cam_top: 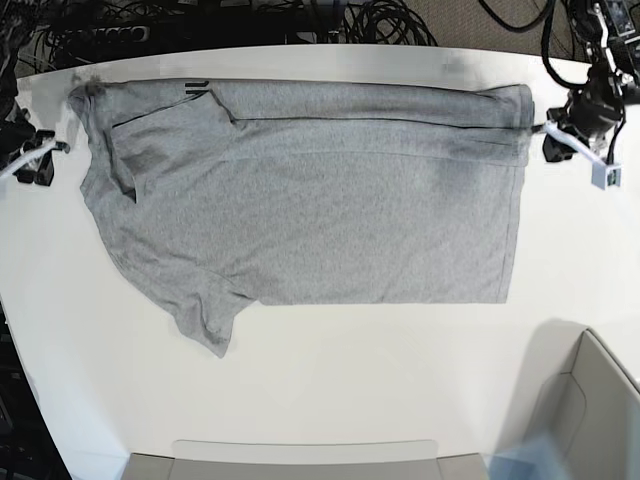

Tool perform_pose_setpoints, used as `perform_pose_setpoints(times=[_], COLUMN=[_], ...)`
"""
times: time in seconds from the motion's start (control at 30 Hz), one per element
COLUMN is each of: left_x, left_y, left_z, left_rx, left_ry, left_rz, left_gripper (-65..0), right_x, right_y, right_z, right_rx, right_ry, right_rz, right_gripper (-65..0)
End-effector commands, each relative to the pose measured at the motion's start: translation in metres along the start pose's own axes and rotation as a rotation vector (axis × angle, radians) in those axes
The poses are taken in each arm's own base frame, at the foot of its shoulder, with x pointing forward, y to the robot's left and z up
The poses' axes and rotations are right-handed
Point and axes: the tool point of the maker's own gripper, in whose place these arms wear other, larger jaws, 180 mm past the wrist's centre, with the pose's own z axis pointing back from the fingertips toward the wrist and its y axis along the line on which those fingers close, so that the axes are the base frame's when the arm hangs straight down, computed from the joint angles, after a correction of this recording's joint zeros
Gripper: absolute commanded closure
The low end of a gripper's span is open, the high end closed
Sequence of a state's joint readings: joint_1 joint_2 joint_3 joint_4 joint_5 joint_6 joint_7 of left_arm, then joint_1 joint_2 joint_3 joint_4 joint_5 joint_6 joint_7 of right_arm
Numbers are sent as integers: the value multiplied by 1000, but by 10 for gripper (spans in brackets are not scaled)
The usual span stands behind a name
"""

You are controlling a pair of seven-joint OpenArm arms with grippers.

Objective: Fold the T-shirt properly
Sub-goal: 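Pull the folded shirt back toward the robot with both grippers, then move both grippers to the hem corners and grasp them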

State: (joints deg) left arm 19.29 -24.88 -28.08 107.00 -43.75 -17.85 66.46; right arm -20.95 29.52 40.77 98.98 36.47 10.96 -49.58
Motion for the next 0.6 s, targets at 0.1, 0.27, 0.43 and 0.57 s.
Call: perform_pose_setpoints(times=[0.1,0.27,0.43,0.57], left_x=[32,44,46,46], left_y=[-31,-51,-55,-56], left_z=[-7,-14,-16,-17], left_rx=[-79,-127,-136,-139], left_ry=[-72,-88,-93,-94], left_rz=[-61,-92,-92,-87], left_gripper=[-89,-89,-89,-89], right_x=[47,85,94,79], right_y=[31,57,75,94], right_z=[-31,-86,-142,-175], right_rx=[100,132,89,103], right_ry=[-33,-30,15,87], right_rz=[99,143,219,226], right_gripper=[-211,-211,-211,-211])
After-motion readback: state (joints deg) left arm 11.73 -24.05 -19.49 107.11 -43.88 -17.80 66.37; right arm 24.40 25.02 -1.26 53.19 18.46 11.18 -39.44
